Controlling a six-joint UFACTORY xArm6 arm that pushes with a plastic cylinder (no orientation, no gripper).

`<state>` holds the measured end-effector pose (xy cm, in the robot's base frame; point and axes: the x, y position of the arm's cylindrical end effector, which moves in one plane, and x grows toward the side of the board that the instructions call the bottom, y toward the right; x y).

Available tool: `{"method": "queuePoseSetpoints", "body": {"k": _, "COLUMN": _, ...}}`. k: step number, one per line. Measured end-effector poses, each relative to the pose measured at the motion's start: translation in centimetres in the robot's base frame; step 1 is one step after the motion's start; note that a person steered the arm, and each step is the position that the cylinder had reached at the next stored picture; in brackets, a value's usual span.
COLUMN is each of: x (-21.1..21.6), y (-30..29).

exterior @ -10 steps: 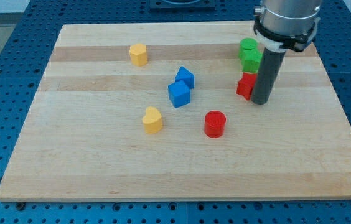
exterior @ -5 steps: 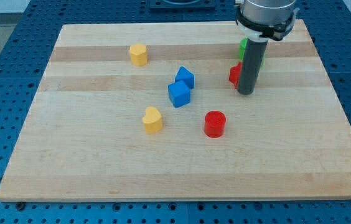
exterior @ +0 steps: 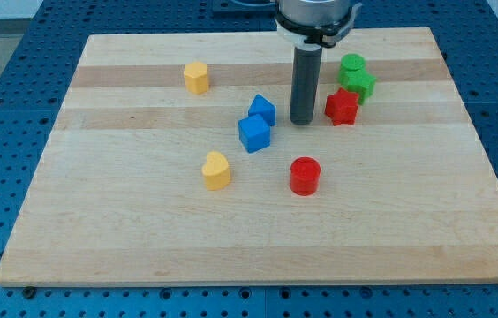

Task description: Slide the red star to the bottom of the green star

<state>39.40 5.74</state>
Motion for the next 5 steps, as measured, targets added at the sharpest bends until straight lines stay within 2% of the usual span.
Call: {"method": "queuePoseSetpoints", "body": {"k": 5, "x": 0.0, "y": 3.9}}
